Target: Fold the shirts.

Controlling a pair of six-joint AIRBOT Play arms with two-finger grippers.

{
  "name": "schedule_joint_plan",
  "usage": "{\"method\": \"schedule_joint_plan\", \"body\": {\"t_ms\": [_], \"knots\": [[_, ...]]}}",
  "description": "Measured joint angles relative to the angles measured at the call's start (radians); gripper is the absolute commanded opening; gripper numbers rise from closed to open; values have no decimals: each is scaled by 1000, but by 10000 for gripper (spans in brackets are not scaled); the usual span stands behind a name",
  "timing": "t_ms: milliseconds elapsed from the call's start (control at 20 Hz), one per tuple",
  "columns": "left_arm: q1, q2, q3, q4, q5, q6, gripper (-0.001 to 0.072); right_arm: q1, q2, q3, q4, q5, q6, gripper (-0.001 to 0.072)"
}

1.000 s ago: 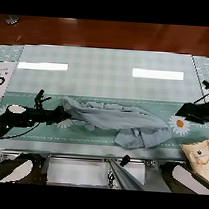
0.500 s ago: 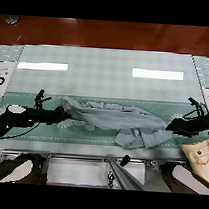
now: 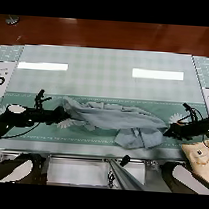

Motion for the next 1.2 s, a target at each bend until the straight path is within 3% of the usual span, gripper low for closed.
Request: {"method": "schedule_joint_plan", "body": {"t_ms": [300,550,650,850,1000,1200], "knots": [[16,109,246,-6,-32,-8,24,0,154,201,270,-4,-27,29],[87,275,704,-49,-25,-47,24,0,306,584,665,-77,17,29],[108,321,909,-62,-20,-53,24,-1,338,758,741,-126,39,29],[127,381,1217,-65,-12,-57,23,-1,365,1072,750,-175,155,29],[132,438,1337,-24,-13,-68,24,-1,372,1257,639,-138,241,29],[133,523,1396,132,-42,-199,23,-1,376,1400,447,33,341,29]]}}
